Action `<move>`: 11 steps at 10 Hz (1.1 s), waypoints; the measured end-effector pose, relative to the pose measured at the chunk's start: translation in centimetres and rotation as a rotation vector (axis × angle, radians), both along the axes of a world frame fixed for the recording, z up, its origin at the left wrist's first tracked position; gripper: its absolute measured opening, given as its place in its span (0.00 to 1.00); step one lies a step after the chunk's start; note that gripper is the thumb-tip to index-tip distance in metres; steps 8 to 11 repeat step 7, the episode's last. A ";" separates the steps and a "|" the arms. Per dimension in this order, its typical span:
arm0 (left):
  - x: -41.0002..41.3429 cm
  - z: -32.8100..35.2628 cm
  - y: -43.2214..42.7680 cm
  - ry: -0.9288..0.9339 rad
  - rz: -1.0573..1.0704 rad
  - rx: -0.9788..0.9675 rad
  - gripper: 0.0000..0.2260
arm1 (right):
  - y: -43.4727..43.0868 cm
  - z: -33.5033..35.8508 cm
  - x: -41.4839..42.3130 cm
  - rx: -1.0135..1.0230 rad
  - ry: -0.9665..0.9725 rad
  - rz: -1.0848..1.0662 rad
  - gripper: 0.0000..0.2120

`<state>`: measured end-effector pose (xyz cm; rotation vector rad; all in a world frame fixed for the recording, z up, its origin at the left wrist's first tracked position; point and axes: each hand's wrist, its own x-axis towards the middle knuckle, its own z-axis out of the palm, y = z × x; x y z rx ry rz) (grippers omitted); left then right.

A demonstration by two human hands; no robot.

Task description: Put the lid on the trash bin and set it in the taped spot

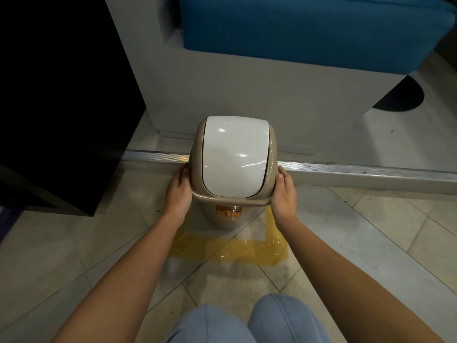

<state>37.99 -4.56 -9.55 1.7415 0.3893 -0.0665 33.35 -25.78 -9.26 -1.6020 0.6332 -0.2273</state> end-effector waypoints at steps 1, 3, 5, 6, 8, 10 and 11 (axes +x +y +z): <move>-0.1 0.1 0.3 0.008 0.001 0.006 0.17 | -0.1 0.0 -0.1 0.008 0.009 -0.003 0.20; 0.1 0.9 0.8 0.004 0.024 0.011 0.18 | -0.1 1.0 0.2 0.046 0.014 -0.025 0.21; 0.1 2.6 0.6 -0.032 0.031 0.002 0.14 | -0.1 2.6 0.5 0.034 -0.012 -0.031 0.19; 0.0 3.6 0.7 -0.055 0.024 0.038 0.15 | -0.3 3.3 0.5 -0.003 -0.016 -0.045 0.19; -0.1 4.9 1.2 -0.060 0.011 0.094 0.17 | -0.5 4.5 0.5 -0.019 0.011 -0.068 0.20; -0.1 4.9 1.2 -0.060 0.011 0.094 0.17 | -0.5 4.5 0.5 -0.019 0.011 -0.068 0.20; -0.1 4.9 1.2 -0.060 0.011 0.094 0.17 | -0.5 4.5 0.5 -0.019 0.011 -0.068 0.20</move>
